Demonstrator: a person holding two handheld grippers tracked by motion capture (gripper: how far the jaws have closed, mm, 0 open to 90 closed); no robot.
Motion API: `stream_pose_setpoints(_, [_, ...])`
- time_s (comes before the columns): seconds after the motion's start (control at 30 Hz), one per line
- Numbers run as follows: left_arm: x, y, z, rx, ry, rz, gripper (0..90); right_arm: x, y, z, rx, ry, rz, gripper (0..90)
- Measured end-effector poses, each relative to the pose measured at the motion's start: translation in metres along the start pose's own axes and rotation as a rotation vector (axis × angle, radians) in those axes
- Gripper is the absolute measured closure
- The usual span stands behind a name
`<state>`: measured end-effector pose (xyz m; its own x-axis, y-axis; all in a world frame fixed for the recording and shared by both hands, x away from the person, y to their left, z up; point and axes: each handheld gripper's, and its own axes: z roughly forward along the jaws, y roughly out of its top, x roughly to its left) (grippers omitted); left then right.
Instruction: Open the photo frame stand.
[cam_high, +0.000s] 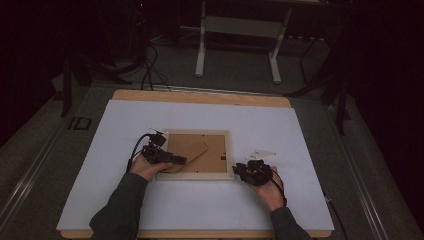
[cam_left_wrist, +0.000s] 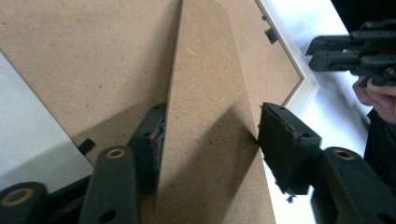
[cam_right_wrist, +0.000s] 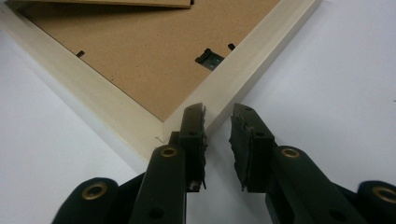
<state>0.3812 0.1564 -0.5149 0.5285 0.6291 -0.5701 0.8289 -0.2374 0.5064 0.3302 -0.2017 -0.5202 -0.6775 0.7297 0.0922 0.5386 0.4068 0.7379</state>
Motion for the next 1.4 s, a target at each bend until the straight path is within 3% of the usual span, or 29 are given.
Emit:
stream_pose_setpoints(0.5, [-0.007, 0.005, -0.006, -0.027, 0.022, 0.06, 57.4, 0.001, -0.001, 0.0, -0.003, -0.003, 0.009, 75.3])
stream_pose_setpoints(0.7, [-0.011, 0.004, -0.01, -0.039, 0.029, 0.08, 58.6, 0.0, 0.0, -0.001, -0.01, -0.003, 0.011, 70.3])
stream_pose_setpoints(1.1, [-0.023, -0.001, -0.019, -0.073, 0.04, 0.154, 62.5, 0.0, 0.019, 0.0, -0.032, -0.009, 0.01, 63.7])
stream_pose_setpoints(1.4, [-0.028, -0.004, -0.023, -0.085, 0.041, 0.188, 64.2, -0.008, 0.034, 0.007, -0.032, -0.011, 0.057, 60.4])
